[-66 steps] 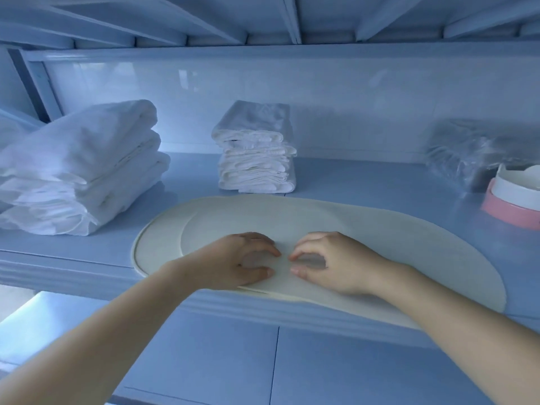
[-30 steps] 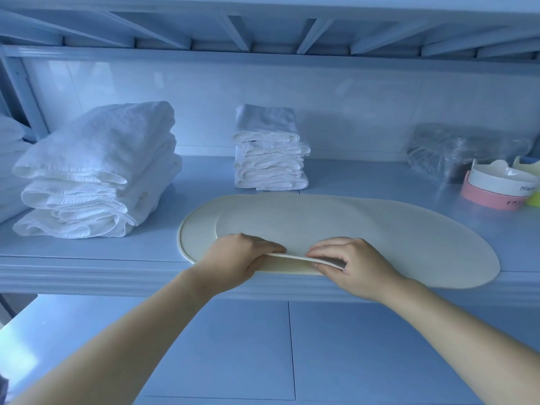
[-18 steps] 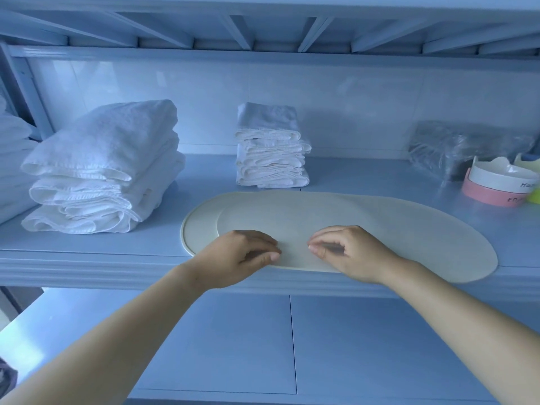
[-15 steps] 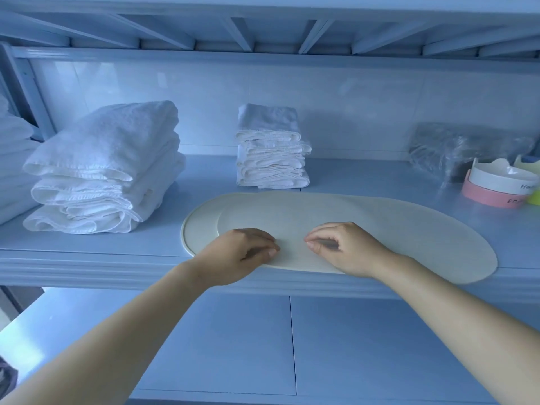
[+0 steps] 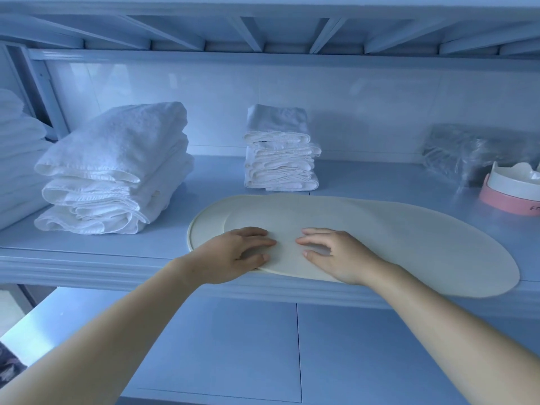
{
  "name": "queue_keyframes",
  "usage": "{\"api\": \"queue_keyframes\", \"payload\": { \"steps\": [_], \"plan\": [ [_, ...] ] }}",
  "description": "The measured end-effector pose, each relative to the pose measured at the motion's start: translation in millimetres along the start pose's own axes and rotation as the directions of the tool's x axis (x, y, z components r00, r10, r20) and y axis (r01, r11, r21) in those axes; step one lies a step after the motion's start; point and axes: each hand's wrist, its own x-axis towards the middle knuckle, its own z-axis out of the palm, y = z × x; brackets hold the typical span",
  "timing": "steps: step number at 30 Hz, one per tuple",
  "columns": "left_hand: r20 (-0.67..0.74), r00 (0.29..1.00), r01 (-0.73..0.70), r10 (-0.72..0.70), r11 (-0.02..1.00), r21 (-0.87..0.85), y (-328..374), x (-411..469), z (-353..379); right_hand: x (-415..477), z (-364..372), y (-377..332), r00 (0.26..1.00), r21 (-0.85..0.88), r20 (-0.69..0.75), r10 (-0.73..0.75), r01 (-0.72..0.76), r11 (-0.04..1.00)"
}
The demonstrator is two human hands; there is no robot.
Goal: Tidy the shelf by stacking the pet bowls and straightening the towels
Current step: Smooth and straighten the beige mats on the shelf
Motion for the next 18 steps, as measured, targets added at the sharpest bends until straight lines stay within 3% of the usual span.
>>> {"api": "queue_keyframes", "payload": {
  "steps": [4,12,18],
  "plan": [
    [-0.036,0.998,0.044,-0.043,0.999,0.026,-9,-6,-13,3,2,-2,0.995,-0.069,-0.095,-0.035,0.029,0.997],
    [-0.28,0.937,0.267,-0.208,0.944,0.192,-23,2,-25,30,20,-35,0.987,-0.08,-0.025,-0.159,0.157,0.984],
    [-0.314,0.861,0.455,-0.401,0.882,0.124,-37,-5,-25,57,30,-53,0.984,-0.105,0.018,-0.179,0.179,0.978]
  ]
}}
